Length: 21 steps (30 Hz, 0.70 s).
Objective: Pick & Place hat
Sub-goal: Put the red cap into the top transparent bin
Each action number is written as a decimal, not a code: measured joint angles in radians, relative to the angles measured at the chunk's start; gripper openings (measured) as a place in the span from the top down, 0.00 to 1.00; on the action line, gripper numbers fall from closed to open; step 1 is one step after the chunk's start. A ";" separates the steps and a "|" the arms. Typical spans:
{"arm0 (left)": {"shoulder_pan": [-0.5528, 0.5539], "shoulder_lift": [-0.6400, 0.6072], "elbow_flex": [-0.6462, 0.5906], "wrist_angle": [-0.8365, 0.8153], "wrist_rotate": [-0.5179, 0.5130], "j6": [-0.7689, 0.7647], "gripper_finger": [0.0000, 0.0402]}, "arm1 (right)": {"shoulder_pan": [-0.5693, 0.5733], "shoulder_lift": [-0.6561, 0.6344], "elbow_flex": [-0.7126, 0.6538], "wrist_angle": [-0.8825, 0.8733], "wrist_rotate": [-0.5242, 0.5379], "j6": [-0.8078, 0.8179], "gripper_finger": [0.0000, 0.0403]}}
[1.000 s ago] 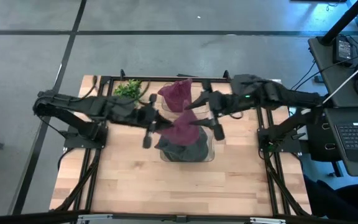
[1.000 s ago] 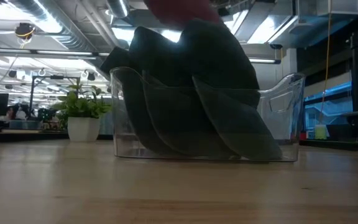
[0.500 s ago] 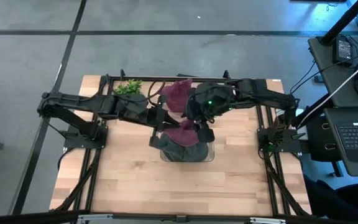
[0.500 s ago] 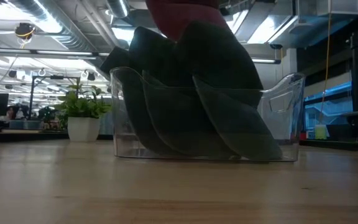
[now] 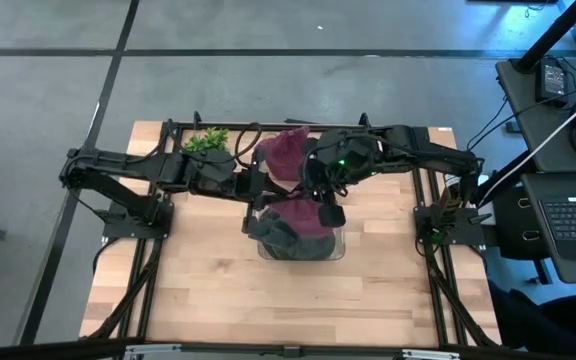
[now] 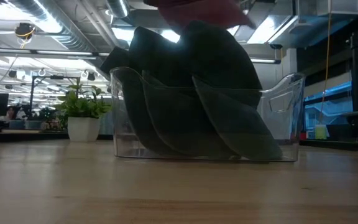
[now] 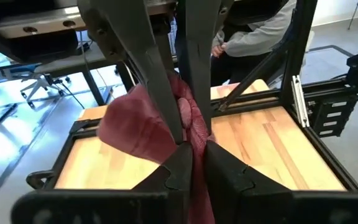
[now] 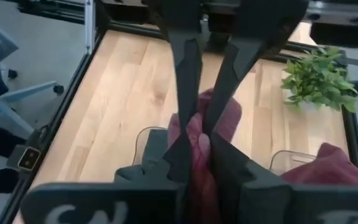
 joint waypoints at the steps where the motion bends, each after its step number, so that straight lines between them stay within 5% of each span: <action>1: 0.000 0.000 0.000 0.003 -0.001 0.001 0.90 | 0.000 0.000 0.000 -0.001 0.006 0.010 0.92; 10: -0.002 -0.024 0.000 -0.005 -0.060 -0.024 0.80 | 0.001 -0.023 0.000 -0.013 0.109 -0.005 0.91; 21: -0.003 -0.253 -0.108 -0.017 -0.148 -0.110 0.68 | -0.098 -0.147 0.000 0.039 0.272 -0.205 0.91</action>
